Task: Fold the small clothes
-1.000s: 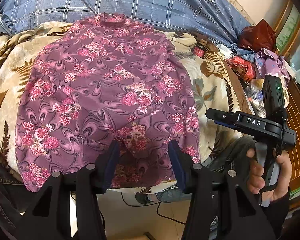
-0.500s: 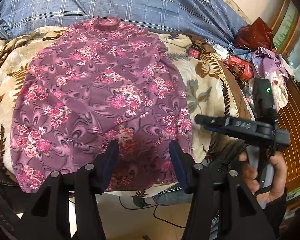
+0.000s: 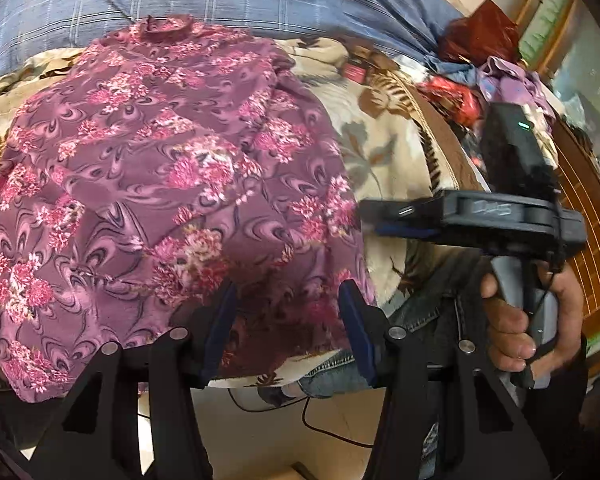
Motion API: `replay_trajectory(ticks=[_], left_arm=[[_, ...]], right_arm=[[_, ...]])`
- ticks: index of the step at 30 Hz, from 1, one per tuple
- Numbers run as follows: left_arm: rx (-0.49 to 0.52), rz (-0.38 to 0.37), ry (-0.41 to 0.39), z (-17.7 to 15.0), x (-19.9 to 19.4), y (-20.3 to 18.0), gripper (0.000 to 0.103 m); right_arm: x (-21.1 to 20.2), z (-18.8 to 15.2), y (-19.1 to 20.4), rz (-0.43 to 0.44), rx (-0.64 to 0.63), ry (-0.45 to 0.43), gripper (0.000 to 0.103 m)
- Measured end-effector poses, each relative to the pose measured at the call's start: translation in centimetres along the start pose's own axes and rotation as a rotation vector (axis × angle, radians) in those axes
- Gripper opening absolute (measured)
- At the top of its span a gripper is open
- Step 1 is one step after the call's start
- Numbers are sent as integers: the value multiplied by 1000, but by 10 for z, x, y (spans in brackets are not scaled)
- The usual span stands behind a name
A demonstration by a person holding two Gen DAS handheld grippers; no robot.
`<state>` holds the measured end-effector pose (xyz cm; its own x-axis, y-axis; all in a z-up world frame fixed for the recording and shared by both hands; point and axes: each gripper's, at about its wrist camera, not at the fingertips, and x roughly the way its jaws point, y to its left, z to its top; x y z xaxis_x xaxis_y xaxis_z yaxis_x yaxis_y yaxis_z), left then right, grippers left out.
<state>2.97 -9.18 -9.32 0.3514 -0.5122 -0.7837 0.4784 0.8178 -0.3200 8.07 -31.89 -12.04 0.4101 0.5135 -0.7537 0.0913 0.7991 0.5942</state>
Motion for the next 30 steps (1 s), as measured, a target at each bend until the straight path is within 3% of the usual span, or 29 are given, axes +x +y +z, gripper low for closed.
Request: replay_trajectory(ticks=[1, 3, 7, 12, 15, 18, 24, 30], left_arm=[[-3, -2, 4, -2, 0, 2, 51], [-22, -5, 19, -5, 3, 7, 51], [-70, -34, 26, -9, 5, 18, 51], [-92, -64, 19, -8, 6, 21, 51], [-81, -72, 19, -8, 6, 19, 51], [-72, -76, 24, -8, 8, 17, 51], [-59, -80, 25, -10, 7, 15, 51], [-40, -86, 27, -9, 7, 10, 51]], right_arm=[[7, -1, 2, -8, -4, 22, 38], [19, -5, 3, -28, -12, 83, 21], [10, -15, -7, -24, 26, 68, 23], [-10, -12, -25, 12, 101, -34, 24], [12, -12, -6, -32, 10, 47, 24], [31, -13, 2, -191, -38, 87, 14], [11, -12, -4, -168, 6, 15, 18], [35, -16, 11, -234, -93, 92, 19]])
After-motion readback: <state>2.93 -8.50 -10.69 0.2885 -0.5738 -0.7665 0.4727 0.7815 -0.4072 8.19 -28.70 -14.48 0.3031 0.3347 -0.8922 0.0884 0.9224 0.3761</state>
